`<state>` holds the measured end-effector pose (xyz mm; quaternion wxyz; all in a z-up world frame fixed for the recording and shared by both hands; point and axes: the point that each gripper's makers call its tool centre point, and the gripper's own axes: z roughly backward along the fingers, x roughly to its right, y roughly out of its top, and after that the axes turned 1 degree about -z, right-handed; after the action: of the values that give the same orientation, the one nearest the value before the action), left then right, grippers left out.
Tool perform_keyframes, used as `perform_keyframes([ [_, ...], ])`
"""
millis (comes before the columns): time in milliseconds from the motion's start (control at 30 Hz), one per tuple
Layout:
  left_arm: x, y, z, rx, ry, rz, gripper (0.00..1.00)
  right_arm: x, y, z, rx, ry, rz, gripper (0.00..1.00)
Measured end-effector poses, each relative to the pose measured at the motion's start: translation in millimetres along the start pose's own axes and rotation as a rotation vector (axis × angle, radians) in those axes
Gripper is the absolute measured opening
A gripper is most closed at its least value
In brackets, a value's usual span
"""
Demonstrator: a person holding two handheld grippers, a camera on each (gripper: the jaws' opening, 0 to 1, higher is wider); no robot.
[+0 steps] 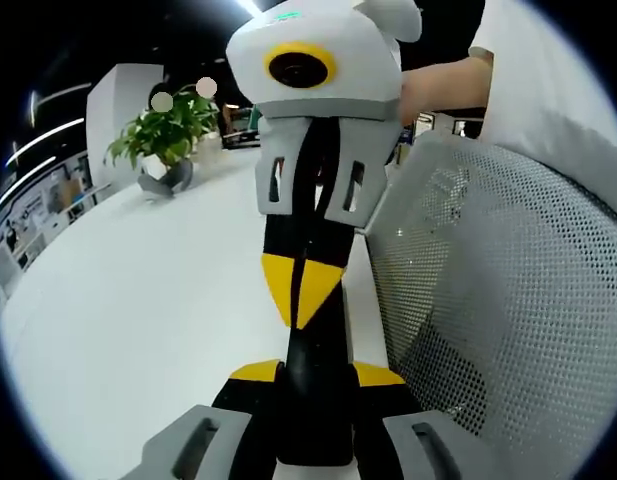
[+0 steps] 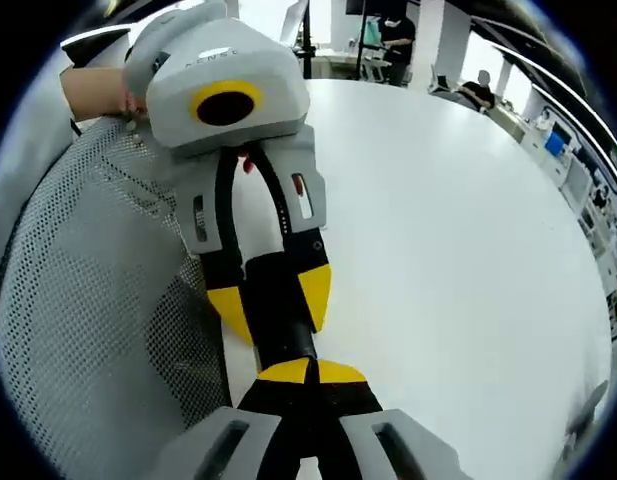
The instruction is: Press the specified remote control buttons in sequence, fully releasing each button before pressing the next.
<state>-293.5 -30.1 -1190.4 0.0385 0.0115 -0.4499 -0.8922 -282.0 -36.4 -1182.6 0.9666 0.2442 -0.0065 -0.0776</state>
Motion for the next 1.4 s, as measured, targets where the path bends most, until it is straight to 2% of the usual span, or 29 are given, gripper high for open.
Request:
perform_keyframes([
  [133, 0.0, -0.1, -0.1, 0.000, 0.000, 0.001, 0.25, -6.0, 1.7, 0.2, 0.002, 0.055, -0.023, 0.00],
  [267, 0.0, -0.1, 0.1, 0.004, -0.003, 0.005, 0.25, -3.5, 1.6, -1.9, -0.019, 0.063, -0.018, 0.00],
  [500, -0.4, -0.5, -0.4, 0.004, -0.001, 0.002, 0.25, 0.0, 1.1, -4.6, -0.093, 0.124, -0.167, 0.00],
  [700, -0.5, -0.7, -0.4, 0.004, -0.002, -0.001, 0.25, 0.8, 1.4, -5.2, -0.079, 0.106, -0.216, 0.00],
  [733, -0.4, -0.6, -0.4, 0.004, -0.002, -0.002, 0.25, 0.7, 1.9, -4.9, -0.059, 0.086, -0.216, 0.00],
  [833, -0.4, -0.3, -0.2, 0.005, -0.002, 0.001, 0.25, 1.4, 3.7, -4.8, 0.004, 0.020, -0.142, 0.00],
  [933, -0.5, -0.3, -0.3, 0.008, -0.002, -0.001, 0.25, -0.7, 3.4, -3.4, 0.029, -0.027, -0.068, 0.00],
  [1033, -0.4, -0.6, 0.0, 0.009, -0.002, 0.001, 0.25, -8.1, 5.2, -0.4, 0.041, -0.015, -0.077, 0.00],
  [1067, -0.3, -0.5, 0.0, 0.008, -0.002, 0.000, 0.25, -10.8, 10.6, 1.0, 0.070, -0.004, -0.089, 0.00],
  [1133, -0.2, -0.4, 0.2, 0.008, -0.003, -0.001, 0.25, -15.1, 10.0, 1.2, 0.055, 0.021, -0.095, 0.00],
  [1200, -0.1, -0.4, 0.3, 0.008, -0.004, -0.002, 0.25, -15.7, 9.9, -0.9, 0.048, 0.020, -0.064, 0.00],
  [1400, -0.2, -0.5, 0.4, 0.006, -0.002, -0.001, 0.25, -15.8, 9.1, -2.8, 0.032, 0.029, -0.048, 0.00],
])
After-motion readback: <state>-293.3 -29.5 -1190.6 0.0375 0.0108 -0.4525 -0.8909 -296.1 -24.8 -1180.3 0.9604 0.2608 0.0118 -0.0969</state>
